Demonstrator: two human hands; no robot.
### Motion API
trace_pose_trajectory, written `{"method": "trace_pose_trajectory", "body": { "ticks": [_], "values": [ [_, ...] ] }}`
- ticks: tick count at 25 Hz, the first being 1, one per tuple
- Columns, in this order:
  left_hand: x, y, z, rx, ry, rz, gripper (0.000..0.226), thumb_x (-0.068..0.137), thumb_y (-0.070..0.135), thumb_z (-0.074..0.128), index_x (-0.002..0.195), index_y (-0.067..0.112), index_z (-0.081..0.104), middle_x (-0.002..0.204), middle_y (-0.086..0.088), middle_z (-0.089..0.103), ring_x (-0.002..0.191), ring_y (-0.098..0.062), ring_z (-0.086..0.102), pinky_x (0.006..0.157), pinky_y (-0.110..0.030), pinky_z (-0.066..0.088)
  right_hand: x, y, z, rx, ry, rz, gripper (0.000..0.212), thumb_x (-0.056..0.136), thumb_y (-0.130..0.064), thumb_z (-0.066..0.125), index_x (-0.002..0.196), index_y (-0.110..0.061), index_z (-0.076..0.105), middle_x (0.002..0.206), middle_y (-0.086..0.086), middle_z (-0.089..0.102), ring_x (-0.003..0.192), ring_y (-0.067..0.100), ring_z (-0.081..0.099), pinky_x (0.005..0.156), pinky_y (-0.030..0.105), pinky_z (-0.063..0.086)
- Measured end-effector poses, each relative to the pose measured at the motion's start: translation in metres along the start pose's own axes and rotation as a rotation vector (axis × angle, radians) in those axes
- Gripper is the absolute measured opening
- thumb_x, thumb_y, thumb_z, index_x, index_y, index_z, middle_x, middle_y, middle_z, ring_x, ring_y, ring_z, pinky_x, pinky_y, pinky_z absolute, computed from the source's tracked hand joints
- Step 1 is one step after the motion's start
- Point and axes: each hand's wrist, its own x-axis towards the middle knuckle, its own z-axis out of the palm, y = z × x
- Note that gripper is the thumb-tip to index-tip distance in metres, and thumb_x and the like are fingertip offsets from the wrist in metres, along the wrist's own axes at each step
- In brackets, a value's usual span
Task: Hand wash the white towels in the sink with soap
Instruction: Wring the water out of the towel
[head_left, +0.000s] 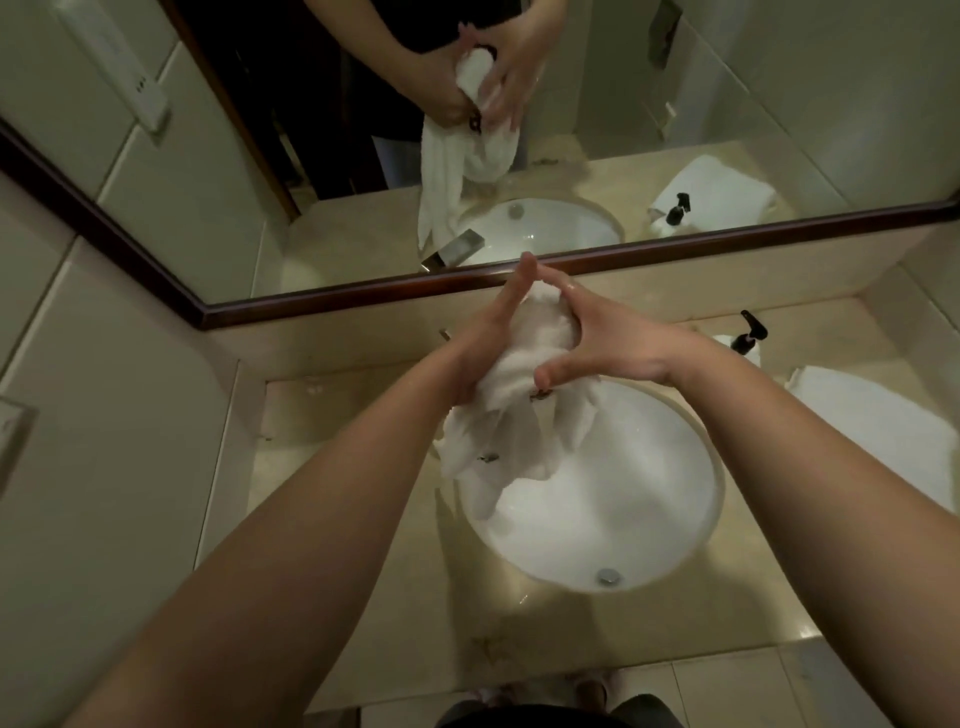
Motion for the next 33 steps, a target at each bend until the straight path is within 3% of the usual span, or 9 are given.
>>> {"method": "trace_pose_trajectory", "body": {
  "ticks": [4,7,12,17,21,26,29,31,33],
  "values": [
    [0.008,0.003,0.000,0.074,0.024,-0.076,0.097,0.079,0.087,0.039,0.119,0.004,0.067,0.116,-0.023,0.069,0.110,-0.041,0.065,0.101,-0.054,0.050,0.003,0.003,-0.007,-0.023,0.059,0.006,0.065,0.064,-0.023,0.091,0.118,-0.028,0.055,0.102,-0.012,0.069,0.091,-0.001,0.067,0.075,0.015,0.051],
    [0.010,-0.003,-0.003,0.139,0.073,-0.047,0.077,0.082,0.080,0.046,0.124,0.018,0.065,0.117,-0.014,0.072,0.108,-0.032,0.069,0.098,-0.049,0.053,-0.001,0.002,-0.018,-0.052,0.152,-0.001,0.040,0.072,-0.020,0.086,0.106,-0.023,0.066,0.091,-0.007,0.073,0.079,0.002,0.069,0.066,0.015,0.052],
    [0.007,-0.017,0.003,0.420,0.060,0.119,0.072,0.069,0.044,0.086,0.132,0.028,0.055,0.118,0.004,0.070,0.107,-0.015,0.069,0.092,-0.039,0.057,-0.002,0.016,-0.031,0.168,0.286,0.088,0.033,0.075,-0.026,0.082,0.105,-0.020,0.070,0.092,-0.001,0.076,0.082,0.012,0.073,0.070,0.026,0.059],
    [0.016,-0.020,0.019,0.383,0.337,0.168,0.076,0.070,0.027,0.089,0.134,0.024,0.047,0.119,0.003,0.063,0.104,-0.014,0.065,0.089,-0.039,0.058,-0.009,0.032,-0.038,0.717,0.162,0.196,0.039,0.096,-0.036,0.056,0.120,-0.005,0.063,0.105,0.011,0.072,0.094,0.022,0.071,0.074,0.030,0.058],
    [0.020,-0.006,0.017,0.564,0.326,0.150,0.061,0.072,0.032,0.087,0.126,0.026,0.059,0.114,0.011,0.063,0.100,-0.002,0.062,0.088,-0.031,0.056,0.001,0.049,-0.039,0.367,0.547,0.315,0.027,0.101,-0.037,0.050,0.103,-0.017,0.067,0.105,0.004,0.071,0.089,0.014,0.067,0.076,0.028,0.054],
    [0.024,0.003,0.016,0.415,0.322,0.101,0.033,0.074,0.027,0.083,0.105,0.023,0.074,0.105,-0.002,0.072,0.095,-0.020,0.070,0.089,-0.046,0.058,0.005,0.057,-0.044,0.067,0.616,0.259,0.035,0.098,-0.043,0.052,0.100,-0.011,0.065,0.097,0.006,0.065,0.092,0.020,0.058,0.076,0.032,0.044],
    [0.029,0.010,0.026,0.202,0.300,0.056,0.039,0.072,0.017,0.071,0.108,0.002,0.070,0.098,-0.014,0.070,0.089,-0.031,0.068,0.084,-0.045,0.055,-0.003,0.049,-0.046,0.121,0.428,-0.015,0.053,0.088,-0.053,0.061,0.133,-0.026,0.051,0.131,-0.004,0.056,0.117,0.008,0.054,0.094,0.023,0.046],
    [0.031,0.011,0.029,0.116,0.281,0.020,0.045,0.066,0.019,0.063,0.106,0.000,0.070,0.097,-0.018,0.068,0.089,-0.032,0.066,0.079,-0.040,0.052,-0.009,0.049,-0.041,0.130,0.218,-0.037,0.064,0.079,-0.051,0.070,0.136,-0.030,0.050,0.130,-0.008,0.058,0.115,0.005,0.058,0.092,0.022,0.050],
    [0.031,0.012,0.029,0.050,0.264,-0.001,0.042,0.064,0.020,0.061,0.102,0.004,0.072,0.097,-0.017,0.069,0.089,-0.030,0.067,0.075,-0.035,0.054,-0.011,0.056,-0.035,0.121,0.203,-0.014,0.056,0.078,-0.038,0.079,0.129,-0.029,0.057,0.119,-0.007,0.065,0.107,0.010,0.063,0.091,0.030,0.055]
  ]
}}
